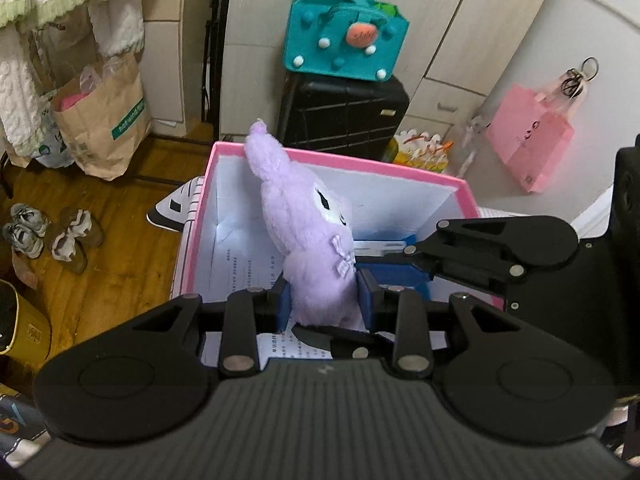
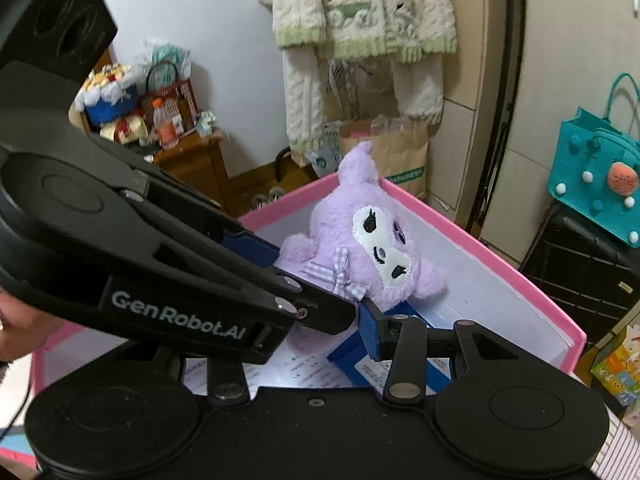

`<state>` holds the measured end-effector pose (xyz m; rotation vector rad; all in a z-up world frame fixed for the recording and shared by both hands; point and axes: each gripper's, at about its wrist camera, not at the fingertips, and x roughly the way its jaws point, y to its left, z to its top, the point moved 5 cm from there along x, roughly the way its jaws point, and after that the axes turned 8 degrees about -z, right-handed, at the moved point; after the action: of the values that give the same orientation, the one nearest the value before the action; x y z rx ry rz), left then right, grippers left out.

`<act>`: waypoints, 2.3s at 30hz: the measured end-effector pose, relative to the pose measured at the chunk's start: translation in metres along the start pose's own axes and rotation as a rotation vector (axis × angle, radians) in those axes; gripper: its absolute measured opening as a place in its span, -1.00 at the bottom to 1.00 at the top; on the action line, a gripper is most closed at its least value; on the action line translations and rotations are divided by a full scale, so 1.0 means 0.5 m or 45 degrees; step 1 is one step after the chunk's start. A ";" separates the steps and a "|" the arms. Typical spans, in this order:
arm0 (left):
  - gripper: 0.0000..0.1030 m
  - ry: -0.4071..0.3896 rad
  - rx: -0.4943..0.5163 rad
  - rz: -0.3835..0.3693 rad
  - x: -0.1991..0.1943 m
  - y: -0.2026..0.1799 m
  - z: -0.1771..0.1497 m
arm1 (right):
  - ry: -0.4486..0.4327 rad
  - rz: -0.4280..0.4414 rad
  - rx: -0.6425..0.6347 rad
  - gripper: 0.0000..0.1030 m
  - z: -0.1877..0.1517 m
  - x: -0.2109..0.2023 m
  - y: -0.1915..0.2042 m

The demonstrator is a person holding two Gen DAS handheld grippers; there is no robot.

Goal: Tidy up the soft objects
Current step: 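Lower the purple plush into the box and open the right gripper, then move the left tool back toward the white fluffy plush on the table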

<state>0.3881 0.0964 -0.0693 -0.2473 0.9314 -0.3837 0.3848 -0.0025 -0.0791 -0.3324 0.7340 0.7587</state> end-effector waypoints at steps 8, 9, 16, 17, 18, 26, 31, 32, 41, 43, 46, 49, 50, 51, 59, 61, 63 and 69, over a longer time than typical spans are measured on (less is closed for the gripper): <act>-0.39 -0.022 0.004 0.080 0.016 0.011 0.014 | 0.142 -0.086 -0.124 -0.03 0.012 0.047 0.008; -0.38 -0.040 0.011 0.104 0.014 0.012 0.016 | 0.158 -0.088 -0.131 0.00 0.012 0.053 0.010; -0.06 -0.201 0.059 0.225 -0.056 0.018 0.008 | 0.146 -0.099 -0.103 0.36 0.001 0.025 0.003; -0.06 -0.218 0.054 0.218 -0.070 0.017 0.005 | 0.133 -0.091 -0.094 0.39 -0.002 0.013 0.003; -0.05 -0.240 0.047 0.214 -0.087 0.016 0.001 | 0.120 -0.074 -0.088 0.40 -0.004 0.000 0.005; -0.02 -0.286 0.237 0.197 -0.178 -0.065 -0.037 | -0.001 -0.097 -0.019 0.40 -0.031 -0.135 0.009; 0.03 -0.298 0.357 0.087 -0.231 -0.141 -0.071 | -0.020 -0.236 0.081 0.40 -0.066 -0.227 -0.002; 0.04 -0.295 0.379 0.053 -0.240 -0.157 -0.079 | -0.032 -0.241 0.091 0.40 -0.072 -0.243 -0.004; 0.13 -0.182 0.537 -0.222 -0.290 -0.298 -0.161 | -0.163 -0.378 0.151 0.41 -0.147 -0.411 -0.034; 0.14 -0.149 0.566 -0.257 -0.291 -0.325 -0.178 | -0.173 -0.401 0.186 0.41 -0.171 -0.444 -0.044; 0.14 -0.118 0.617 -0.281 -0.294 -0.365 -0.209 | -0.215 -0.421 0.205 0.41 -0.215 -0.497 -0.046; 0.15 -0.084 0.673 -0.298 -0.290 -0.401 -0.243 | -0.245 -0.434 0.229 0.41 -0.259 -0.543 -0.046; 0.15 -0.072 0.685 -0.303 -0.286 -0.412 -0.250 | -0.248 -0.440 0.234 0.41 -0.273 -0.554 -0.044; 0.15 -0.056 0.700 -0.308 -0.280 -0.421 -0.259 | -0.247 -0.448 0.237 0.41 -0.287 -0.565 -0.044; 0.15 0.057 0.792 -0.377 -0.233 -0.496 -0.320 | -0.228 -0.494 0.209 0.42 -0.391 -0.609 -0.029; 0.15 0.071 0.790 -0.391 -0.218 -0.508 -0.327 | -0.230 -0.510 0.183 0.43 -0.417 -0.612 -0.022; 0.15 0.086 0.793 -0.397 -0.199 -0.517 -0.333 | -0.231 -0.515 0.160 0.46 -0.441 -0.612 -0.019; 0.15 0.110 0.762 -0.431 -0.135 -0.521 -0.351 | -0.239 -0.485 0.159 0.51 -0.512 -0.584 -0.022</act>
<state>0.1527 -0.1181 -0.0249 0.1665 0.8191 -0.9688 0.1247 -0.2902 -0.0537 -0.2733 0.5171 0.3750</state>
